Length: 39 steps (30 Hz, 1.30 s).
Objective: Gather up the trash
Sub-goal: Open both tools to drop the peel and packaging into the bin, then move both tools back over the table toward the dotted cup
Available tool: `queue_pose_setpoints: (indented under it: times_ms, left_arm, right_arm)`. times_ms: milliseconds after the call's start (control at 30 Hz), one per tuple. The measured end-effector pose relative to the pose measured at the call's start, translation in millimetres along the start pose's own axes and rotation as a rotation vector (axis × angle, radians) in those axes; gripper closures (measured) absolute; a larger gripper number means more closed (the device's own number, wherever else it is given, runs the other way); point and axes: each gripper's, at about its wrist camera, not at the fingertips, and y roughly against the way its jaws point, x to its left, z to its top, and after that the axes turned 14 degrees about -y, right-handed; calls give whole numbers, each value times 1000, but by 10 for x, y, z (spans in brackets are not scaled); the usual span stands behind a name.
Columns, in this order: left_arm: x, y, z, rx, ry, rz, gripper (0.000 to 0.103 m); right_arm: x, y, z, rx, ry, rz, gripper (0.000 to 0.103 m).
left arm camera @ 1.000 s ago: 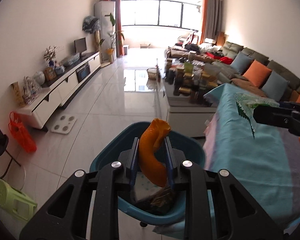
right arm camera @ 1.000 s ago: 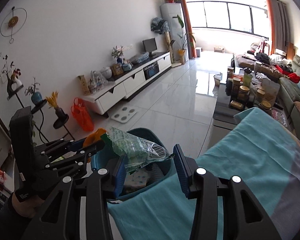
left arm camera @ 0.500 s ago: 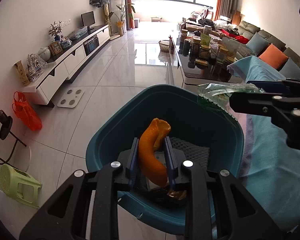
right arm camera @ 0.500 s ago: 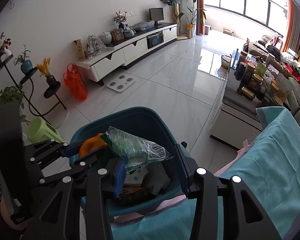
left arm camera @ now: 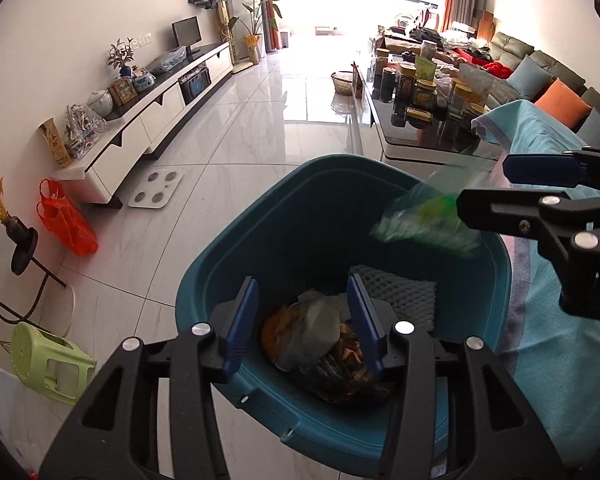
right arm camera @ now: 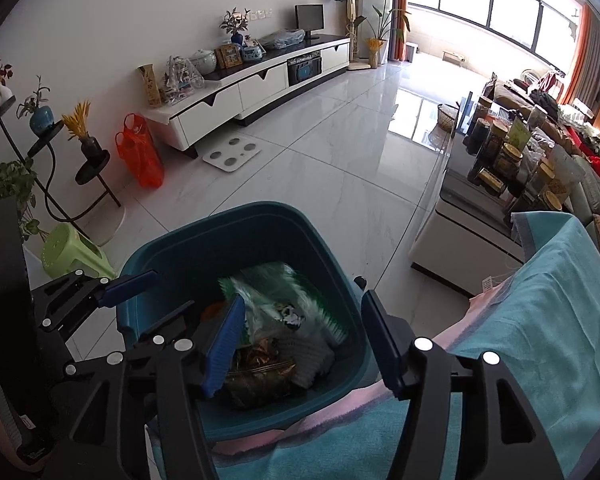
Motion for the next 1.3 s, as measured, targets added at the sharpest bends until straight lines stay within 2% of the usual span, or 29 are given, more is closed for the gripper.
queue_pose_setpoints:
  times_ms: [167,333,533,567,633,700,800,1100,1300]
  left_arm:
    - [14,37,-8,-2,1,18,47]
    - [1,113,15,-12,-4,26,44]
    - [-53,278,64,-51,-10,25,31]
    - [-60,322,68,-61,-9,26,24]
    - [-55,416,66,-80,1,24,19]
    - [-43,520,64,-99,10,28,11]
    - [-20,688,54,-127,26,23,6]
    - [70,1281,-6,-227,107,-12,5]
    - [-211,1662,-13,-321,103,-81,5]
  right_arm:
    - [-39,77,9,-15,-17,30,40]
    - [-101,217,3,-49,-31,42,39]
    - [-238,404,-63,-95,-64,55,31]
    - [-261,434,-76,-102,-71,58,30]
    - [-310,509,-118,-124,-84,65,21]
    - [-349,585,-155,-144,-94,70,20]
    - [-400,701,-204,-175,-112,78,9]
    - [-556,1155,-483,-270,-141,98,7]
    - [-815,1589,-805,-361,-200,68,7]
